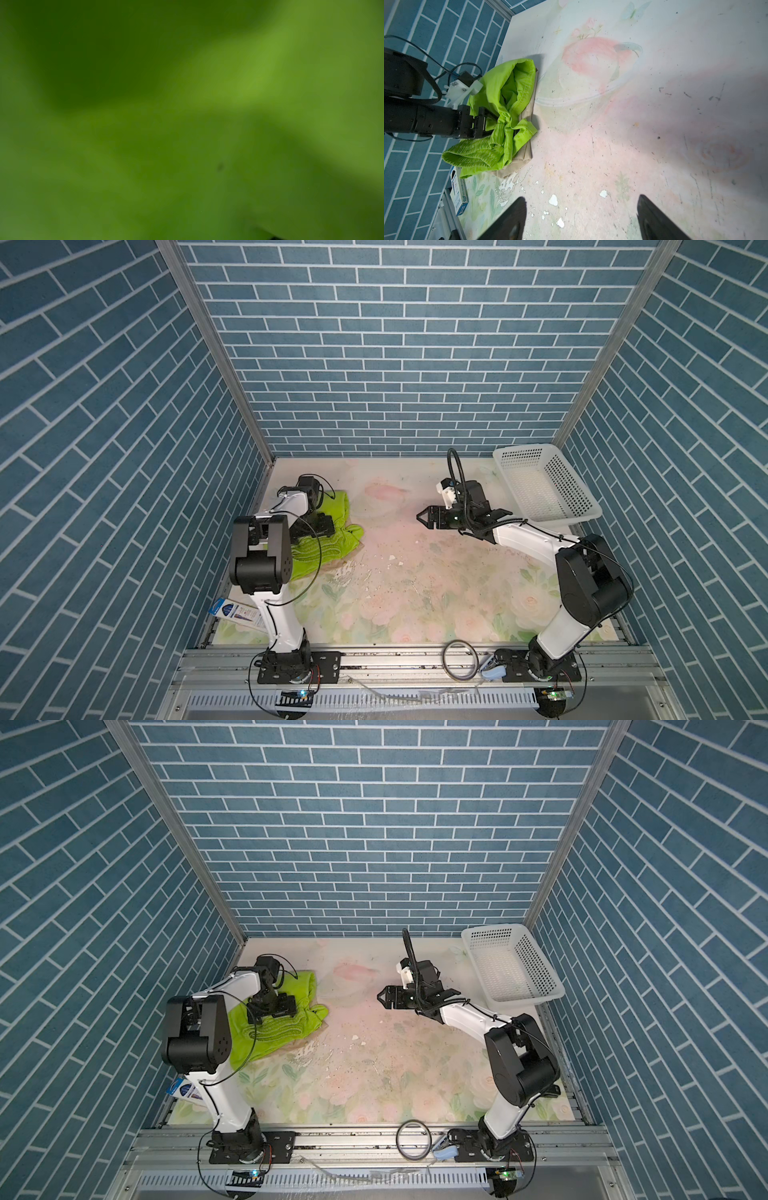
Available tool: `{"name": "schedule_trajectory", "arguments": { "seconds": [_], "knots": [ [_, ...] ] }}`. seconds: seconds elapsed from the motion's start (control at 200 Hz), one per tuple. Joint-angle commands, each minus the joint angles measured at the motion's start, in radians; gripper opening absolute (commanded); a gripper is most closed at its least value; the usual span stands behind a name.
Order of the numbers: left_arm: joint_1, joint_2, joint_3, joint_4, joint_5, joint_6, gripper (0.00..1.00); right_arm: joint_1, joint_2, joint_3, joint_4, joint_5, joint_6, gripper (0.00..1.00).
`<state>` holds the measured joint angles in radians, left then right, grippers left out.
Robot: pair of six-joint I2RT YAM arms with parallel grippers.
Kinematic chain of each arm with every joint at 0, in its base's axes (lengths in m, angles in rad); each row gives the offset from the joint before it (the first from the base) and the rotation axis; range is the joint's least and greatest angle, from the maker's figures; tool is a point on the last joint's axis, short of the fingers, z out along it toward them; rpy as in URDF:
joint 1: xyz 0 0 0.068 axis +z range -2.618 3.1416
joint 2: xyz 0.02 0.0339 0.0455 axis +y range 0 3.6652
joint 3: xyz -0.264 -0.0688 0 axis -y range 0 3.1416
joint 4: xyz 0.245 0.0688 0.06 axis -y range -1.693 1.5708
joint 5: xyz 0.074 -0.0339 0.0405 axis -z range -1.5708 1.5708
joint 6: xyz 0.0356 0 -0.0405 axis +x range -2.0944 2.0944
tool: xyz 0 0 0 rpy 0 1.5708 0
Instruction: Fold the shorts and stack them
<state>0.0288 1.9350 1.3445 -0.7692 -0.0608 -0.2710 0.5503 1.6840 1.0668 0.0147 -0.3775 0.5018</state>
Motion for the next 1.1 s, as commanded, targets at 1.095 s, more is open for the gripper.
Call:
{"name": "schedule_trajectory", "arguments": {
  "seconds": [1.095],
  "knots": [
    [0.033, -0.747, -0.464, 0.623, -0.127, 0.185, 1.00, -0.250, -0.381, -0.060, -0.224, 0.514, -0.330, 0.99]
  ]
}}
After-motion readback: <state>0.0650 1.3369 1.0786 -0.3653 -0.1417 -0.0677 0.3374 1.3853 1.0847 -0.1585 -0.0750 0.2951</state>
